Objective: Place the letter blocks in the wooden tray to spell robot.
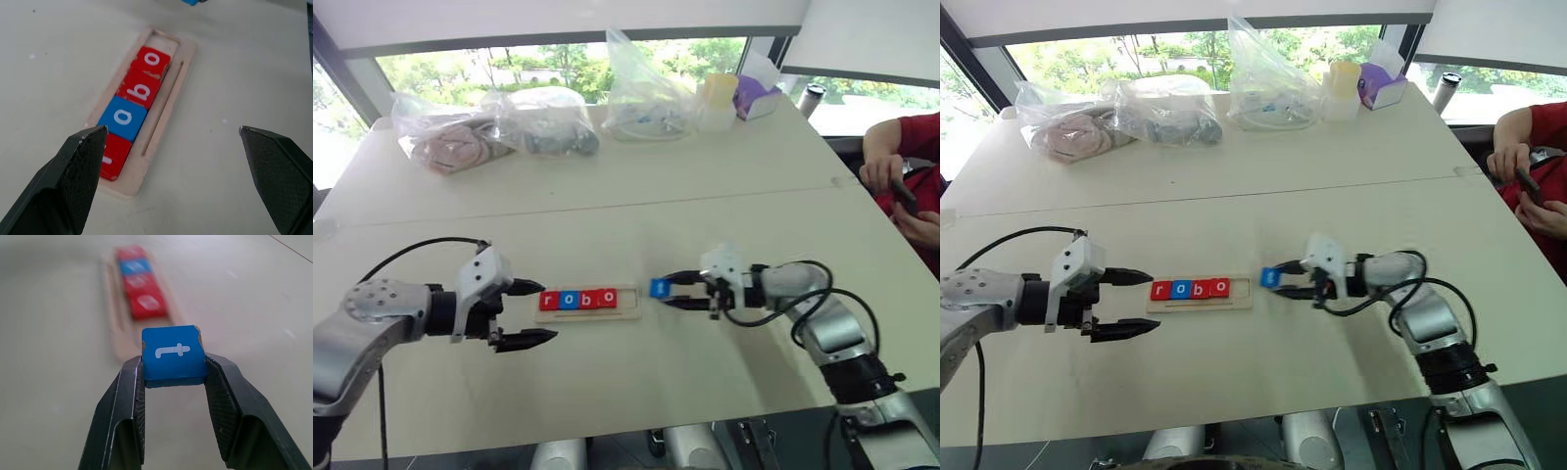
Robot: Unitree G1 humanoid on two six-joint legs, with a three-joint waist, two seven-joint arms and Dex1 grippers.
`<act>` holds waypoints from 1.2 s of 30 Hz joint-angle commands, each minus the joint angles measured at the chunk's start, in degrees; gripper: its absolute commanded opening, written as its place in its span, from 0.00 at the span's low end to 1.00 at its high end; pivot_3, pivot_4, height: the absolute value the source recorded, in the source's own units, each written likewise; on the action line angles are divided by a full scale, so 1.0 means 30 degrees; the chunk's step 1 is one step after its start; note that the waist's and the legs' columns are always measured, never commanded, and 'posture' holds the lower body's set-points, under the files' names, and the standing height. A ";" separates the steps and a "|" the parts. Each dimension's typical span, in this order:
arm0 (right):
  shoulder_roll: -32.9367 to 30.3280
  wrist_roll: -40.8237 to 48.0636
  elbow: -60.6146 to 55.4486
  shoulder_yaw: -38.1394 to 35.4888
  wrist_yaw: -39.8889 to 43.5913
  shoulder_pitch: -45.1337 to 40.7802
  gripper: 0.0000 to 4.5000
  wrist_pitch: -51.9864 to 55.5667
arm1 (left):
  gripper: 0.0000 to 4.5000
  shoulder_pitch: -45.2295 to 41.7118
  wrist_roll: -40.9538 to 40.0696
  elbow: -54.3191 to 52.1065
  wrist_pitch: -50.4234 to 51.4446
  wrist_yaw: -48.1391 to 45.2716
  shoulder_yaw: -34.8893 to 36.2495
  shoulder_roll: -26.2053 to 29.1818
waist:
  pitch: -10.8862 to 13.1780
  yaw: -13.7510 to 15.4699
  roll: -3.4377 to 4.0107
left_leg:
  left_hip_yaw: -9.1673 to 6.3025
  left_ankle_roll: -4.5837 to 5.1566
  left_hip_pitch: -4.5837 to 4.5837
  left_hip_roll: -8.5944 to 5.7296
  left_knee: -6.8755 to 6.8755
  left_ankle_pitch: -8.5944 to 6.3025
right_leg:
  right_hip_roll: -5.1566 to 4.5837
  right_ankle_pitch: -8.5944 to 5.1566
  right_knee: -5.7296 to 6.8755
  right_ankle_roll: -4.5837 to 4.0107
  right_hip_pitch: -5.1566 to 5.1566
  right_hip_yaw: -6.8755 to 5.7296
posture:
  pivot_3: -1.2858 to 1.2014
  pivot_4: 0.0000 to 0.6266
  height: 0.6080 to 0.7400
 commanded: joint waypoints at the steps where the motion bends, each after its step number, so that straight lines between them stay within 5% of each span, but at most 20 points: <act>1: 0.0639 -0.0135 -0.0693 0.0812 -0.0655 -0.0672 0.25 0.0955 | 1.00 -0.0090 0.0337 0.0062 -0.0475 -0.0058 -0.0088 -0.0083 | -0.0001 0.0069 -0.0001 | 0.0002 -0.0001 -0.0002 -0.0001 0.0001 0.0000 | -0.0002 0.0000 -0.0002 -0.0003 0.0000 0.0000 | 0.52 0.24 1.00; 32: 0.2270 -0.2743 0.4433 0.3011 -0.0113 -0.3343 0.25 -0.1535 | 1.00 -0.0410 0.0126 -0.0770 0.0203 0.1543 -0.0276 -0.1598 | -0.0003 0.0002 -0.0007 | 0.0005 -0.0006 -0.0023 -0.0029 0.0012 0.0004 | -0.0023 0.0045 -0.0004 0.0007 -0.0003 0.0001 | 0.52 0.24 1.00; 36: 0.2421 -0.2780 0.4404 0.2718 -0.0614 -0.3391 0.66 -0.1629 | 1.00 -0.0609 0.0176 -0.0701 0.0173 0.1785 -0.0395 -0.1749 | -0.0003 0.0009 -0.0007 | 0.0004 -0.0006 -0.0022 -0.0028 0.0013 0.0004 | -0.0022 0.0048 -0.0004 0.0011 -0.0002 0.0000 | 0.52 0.24 1.00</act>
